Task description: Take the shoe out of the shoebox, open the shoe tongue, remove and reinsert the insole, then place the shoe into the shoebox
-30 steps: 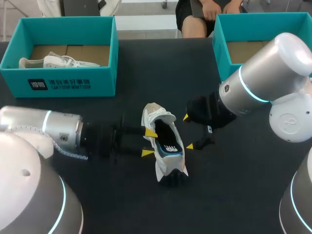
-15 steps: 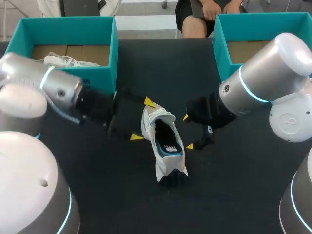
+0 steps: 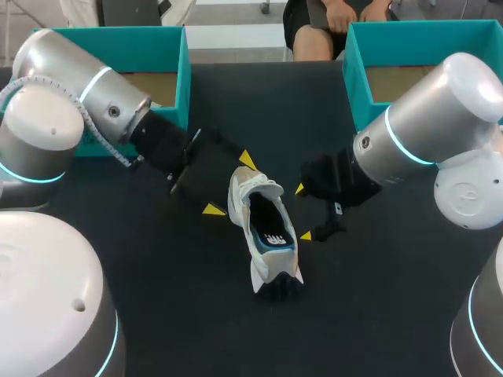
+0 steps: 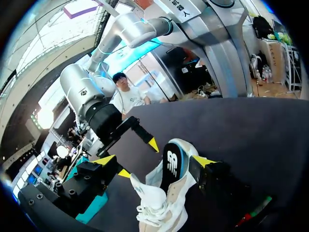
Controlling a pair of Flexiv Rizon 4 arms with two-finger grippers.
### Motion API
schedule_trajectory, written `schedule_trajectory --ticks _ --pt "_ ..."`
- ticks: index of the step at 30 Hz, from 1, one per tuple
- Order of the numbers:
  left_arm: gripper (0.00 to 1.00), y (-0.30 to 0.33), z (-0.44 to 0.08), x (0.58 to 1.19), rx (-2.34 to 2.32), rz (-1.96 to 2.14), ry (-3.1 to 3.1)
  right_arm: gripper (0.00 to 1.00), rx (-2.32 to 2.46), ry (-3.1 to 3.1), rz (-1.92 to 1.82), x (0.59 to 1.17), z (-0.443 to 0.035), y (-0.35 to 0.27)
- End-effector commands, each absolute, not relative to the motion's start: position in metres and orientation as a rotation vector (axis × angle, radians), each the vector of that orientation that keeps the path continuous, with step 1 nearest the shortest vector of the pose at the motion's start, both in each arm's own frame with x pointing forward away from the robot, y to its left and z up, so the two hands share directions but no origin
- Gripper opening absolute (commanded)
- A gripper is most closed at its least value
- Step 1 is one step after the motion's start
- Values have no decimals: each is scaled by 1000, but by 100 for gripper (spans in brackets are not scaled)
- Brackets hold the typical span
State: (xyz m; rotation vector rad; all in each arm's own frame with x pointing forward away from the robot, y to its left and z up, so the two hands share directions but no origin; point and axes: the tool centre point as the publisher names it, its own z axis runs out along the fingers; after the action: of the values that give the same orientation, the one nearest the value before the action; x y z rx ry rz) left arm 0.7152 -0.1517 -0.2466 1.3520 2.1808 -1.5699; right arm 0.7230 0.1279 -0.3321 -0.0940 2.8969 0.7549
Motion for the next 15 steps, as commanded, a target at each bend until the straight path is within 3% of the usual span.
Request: schedule_trajectory --ticks 1,9,15 --pt "100 -152 -246 715 1353 -1567 2183 100 -91 2894 752 722 -333 128" --pt "100 -152 -246 715 1353 -1567 2183 100 -91 2894 752 722 -333 128" --pt "100 -152 -246 715 1353 -1567 2183 100 -141 2980 747 714 -313 84"
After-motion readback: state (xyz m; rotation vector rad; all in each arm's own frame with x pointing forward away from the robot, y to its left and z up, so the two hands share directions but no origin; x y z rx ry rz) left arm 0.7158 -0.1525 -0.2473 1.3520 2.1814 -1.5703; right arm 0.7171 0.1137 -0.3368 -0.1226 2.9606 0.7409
